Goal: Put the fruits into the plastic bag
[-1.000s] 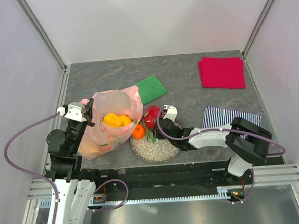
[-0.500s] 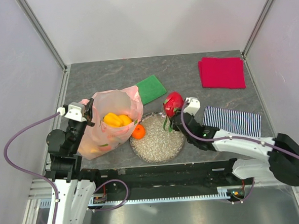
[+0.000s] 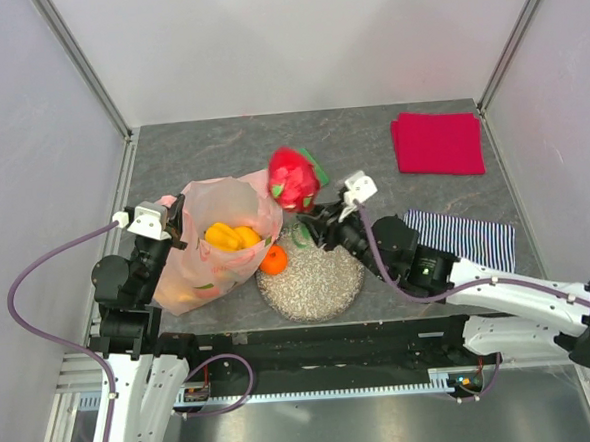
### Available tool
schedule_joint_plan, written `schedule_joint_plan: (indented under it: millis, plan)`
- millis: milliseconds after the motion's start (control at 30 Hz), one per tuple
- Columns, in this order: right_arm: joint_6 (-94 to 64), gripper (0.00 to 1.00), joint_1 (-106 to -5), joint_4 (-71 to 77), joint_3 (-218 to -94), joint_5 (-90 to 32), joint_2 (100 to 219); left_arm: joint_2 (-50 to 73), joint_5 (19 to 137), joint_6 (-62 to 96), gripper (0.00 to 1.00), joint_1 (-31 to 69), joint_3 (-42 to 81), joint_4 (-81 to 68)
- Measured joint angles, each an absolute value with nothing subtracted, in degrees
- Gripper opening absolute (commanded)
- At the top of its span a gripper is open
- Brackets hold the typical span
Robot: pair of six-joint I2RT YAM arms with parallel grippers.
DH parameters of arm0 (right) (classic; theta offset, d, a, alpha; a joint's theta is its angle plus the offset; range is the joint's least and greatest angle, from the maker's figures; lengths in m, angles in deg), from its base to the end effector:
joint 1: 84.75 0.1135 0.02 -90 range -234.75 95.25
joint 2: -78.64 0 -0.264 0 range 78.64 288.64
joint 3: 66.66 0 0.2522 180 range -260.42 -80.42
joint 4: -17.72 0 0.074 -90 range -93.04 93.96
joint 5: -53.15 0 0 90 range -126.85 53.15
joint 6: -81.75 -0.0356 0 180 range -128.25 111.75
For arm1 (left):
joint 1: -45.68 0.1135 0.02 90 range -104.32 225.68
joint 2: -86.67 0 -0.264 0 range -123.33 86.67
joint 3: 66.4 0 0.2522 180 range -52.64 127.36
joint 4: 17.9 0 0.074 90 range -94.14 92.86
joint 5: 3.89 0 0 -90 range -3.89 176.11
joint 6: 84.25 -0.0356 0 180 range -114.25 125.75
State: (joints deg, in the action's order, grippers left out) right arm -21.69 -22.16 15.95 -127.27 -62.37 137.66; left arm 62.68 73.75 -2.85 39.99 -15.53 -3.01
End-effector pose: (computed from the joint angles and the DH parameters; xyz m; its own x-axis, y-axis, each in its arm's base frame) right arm 0.1252 0.2081 0.3465 -0.1415 0.1827 -0.9729 -0.5859 0.7767 0.2311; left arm 0.1089 -0.0185 0.3575 0.2500 0.1219 -0.9605 0.2709 0.9436 0.1902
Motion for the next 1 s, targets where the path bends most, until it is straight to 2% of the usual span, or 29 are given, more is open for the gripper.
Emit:
schedule_joint_plan:
  millis: [233,433,1000]
  plan:
    - [-10.8,0.0,-17.17,18.88,-141.45,-50.85,152.06,62.68,73.75,-2.85,0.02,39.99,-15.56,-3.01]
    - [-7.26,0.0,-17.5,10.46,-154.81,-45.25,166.16,62.96,74.14,-2.83,0.02,39.99,-15.67,-3.04]
    - [-2.3,0.0,-25.85,-1.27,-157.63,-38.43,175.12,63.58,74.97,-2.81,0.02,40.03,-16.45,-3.06]
